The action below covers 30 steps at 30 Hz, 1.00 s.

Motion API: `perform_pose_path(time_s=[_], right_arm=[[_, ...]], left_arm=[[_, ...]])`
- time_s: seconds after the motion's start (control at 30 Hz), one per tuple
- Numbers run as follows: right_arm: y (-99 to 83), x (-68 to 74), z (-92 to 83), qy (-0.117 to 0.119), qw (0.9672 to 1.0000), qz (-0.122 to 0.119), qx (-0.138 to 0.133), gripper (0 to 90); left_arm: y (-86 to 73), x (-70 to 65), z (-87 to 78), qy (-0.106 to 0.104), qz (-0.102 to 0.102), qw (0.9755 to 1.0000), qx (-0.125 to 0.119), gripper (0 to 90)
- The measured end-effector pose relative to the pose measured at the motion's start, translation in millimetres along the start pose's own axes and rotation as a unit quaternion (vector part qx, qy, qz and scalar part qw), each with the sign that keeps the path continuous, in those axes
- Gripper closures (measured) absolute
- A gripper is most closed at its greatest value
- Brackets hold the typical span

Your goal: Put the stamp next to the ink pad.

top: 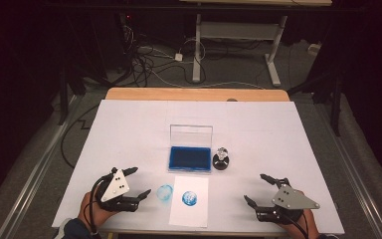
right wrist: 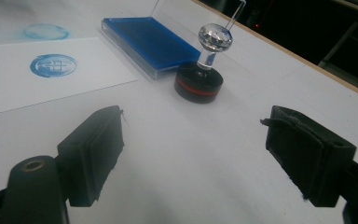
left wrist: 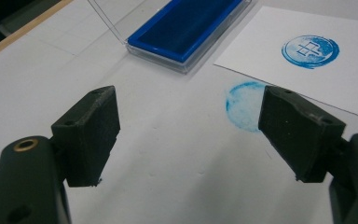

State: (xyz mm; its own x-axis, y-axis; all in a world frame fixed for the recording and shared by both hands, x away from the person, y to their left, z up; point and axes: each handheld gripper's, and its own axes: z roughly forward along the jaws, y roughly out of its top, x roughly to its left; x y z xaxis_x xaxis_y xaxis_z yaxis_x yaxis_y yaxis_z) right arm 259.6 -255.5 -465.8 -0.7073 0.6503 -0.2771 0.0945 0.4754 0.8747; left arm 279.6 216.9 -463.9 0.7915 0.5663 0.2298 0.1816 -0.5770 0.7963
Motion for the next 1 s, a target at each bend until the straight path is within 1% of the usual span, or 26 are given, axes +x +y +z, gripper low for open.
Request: perform_pose_path(time_s=[0.07, 0.13, 0.2, 0.27, 0.37, 0.43, 0.57, 0.83, 1.0], right_arm=[[1.2, 0.5, 0.4, 0.004, 1.0, -0.001, 0.003, 18.7], [2.9, 1.2, 0.2, 0.008, 1.0, 0.002, -0.001, 18.6], [4.3, 2.4, 0.2, 0.008, 1.0, -0.001, -0.003, 18.6], [5.0, 2.3, 0.2, 0.008, 1.0, 0.0, -0.005, 18.6], [4.7, 2.3, 0.7, 0.012, 0.9999, 0.005, -0.006, 18.6], [4.6, 3.1, 1.1, 0.013, 0.9999, 0.003, -0.003, 18.7], [5.5, 2.4, 0.1, 0.012, 0.9999, 0.005, -0.008, 18.6], [5.9, 1.9, 0.4, 0.013, 0.9999, 0.003, -0.008, 18.7], [4.8, 1.2, 2.5, 0.013, 0.9999, 0.002, -0.002, 18.6]], left_arm=[[-1.4, -1.1, -0.2, -0.002, 0.001, 1.0, 0.001, 19.6], [-2.8, -1.7, -0.5, -0.002, 0.003, 1.0, 0.007, 19.6], [-2.5, -1.6, -1.5, -0.002, -0.002, 1.0, 0.002, 19.6], [-2.4, -2.3, -1.9, -0.001, 0.002, 1.0, 0.002, 19.6], [-2.6, -1.3, -2.2, 0.002, 0.001, 1.0, 0.002, 19.6], [-2.4, -1.4, -2.3, 0.003, 0.001, 1.0, 0.002, 19.6], [-2.6, -1.3, -1.5, 0.001, 0.002, 1.0, 0.004, 19.6], [-2.9, -0.5, 0.2, -0.001, 0.001, 1.0, 0.007, 19.6], [-2.5, -0.1, 1.0, 0.002, 0.0, 1.0, 0.009, 19.6]])
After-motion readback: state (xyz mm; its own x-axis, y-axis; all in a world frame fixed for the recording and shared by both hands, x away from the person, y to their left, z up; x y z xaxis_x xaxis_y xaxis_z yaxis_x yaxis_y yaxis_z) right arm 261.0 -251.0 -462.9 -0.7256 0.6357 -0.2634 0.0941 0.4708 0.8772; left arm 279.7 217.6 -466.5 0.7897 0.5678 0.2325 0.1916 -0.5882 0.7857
